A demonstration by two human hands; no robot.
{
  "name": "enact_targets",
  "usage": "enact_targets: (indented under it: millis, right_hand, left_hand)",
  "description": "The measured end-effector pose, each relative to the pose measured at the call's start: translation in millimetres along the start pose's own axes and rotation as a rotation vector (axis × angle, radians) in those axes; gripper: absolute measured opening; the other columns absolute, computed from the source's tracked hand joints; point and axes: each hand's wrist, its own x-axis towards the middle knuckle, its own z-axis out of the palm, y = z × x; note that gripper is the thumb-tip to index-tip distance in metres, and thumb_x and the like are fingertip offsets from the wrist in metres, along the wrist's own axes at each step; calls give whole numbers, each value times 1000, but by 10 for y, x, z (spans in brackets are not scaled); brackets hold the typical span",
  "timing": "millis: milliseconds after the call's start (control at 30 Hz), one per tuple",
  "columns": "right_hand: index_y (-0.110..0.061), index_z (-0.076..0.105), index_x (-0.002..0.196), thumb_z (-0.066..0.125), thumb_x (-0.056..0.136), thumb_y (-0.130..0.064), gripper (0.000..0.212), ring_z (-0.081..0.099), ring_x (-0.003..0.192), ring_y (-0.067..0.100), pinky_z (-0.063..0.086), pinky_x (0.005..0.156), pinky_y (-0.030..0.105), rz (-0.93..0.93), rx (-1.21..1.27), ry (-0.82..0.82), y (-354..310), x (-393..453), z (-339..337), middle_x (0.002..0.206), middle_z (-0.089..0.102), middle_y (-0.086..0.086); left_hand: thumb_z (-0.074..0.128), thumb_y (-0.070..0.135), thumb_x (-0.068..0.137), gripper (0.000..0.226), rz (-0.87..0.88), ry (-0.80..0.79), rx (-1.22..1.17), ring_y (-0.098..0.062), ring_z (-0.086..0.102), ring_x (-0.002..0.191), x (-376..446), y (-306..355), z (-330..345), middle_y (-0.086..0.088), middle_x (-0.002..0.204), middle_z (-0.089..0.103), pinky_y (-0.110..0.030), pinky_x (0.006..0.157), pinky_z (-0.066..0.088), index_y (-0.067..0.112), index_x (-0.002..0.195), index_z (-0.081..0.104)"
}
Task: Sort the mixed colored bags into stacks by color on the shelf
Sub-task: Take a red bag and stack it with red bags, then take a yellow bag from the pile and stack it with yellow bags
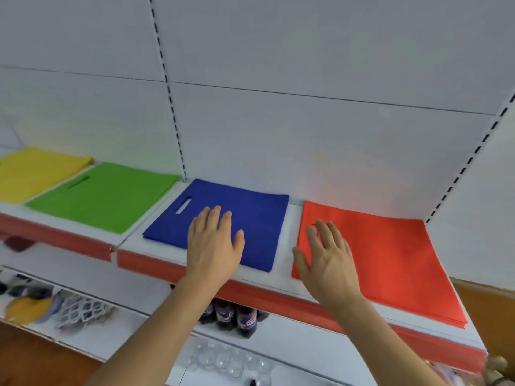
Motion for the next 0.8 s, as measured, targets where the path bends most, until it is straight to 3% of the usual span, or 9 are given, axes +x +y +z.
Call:
enact_targets:
  millis: [233, 467, 800]
  right_hand:
    - [-18, 36, 163, 21, 105, -67, 77, 9, 163, 29, 20, 130, 48, -145, 58, -52, -1651, 214, 305, 174, 21, 10]
    - [-10, 42, 159, 30, 105, -63, 77, 27, 157, 38, 31, 125, 55, -327, 146, -83, -3304, 236, 708, 168, 35, 18]
    - [-9, 45, 157, 28, 107, -63, 75, 32, 155, 38, 36, 121, 58, -612, 212, -148, -5456, 754, 1386, 165, 38, 19]
  left_hand:
    - [43, 51, 104, 63, -123, 47, 66, -36, 30, 152, -246, -1555, -518, -14, 163, 40, -53, 124, 26, 12, 153, 49]
    - [35, 54, 105, 66, -298, 54, 114, -32, 21, 157, -652, -3122, -869, -11, 168, 32, -51, 127, 21, 15, 158, 41]
    - [34, 59, 105, 68, -531, 115, 135, -30, 14, 160, -842, -4988, -1137, -8, 171, 26, -52, 130, 14, 20, 161, 37]
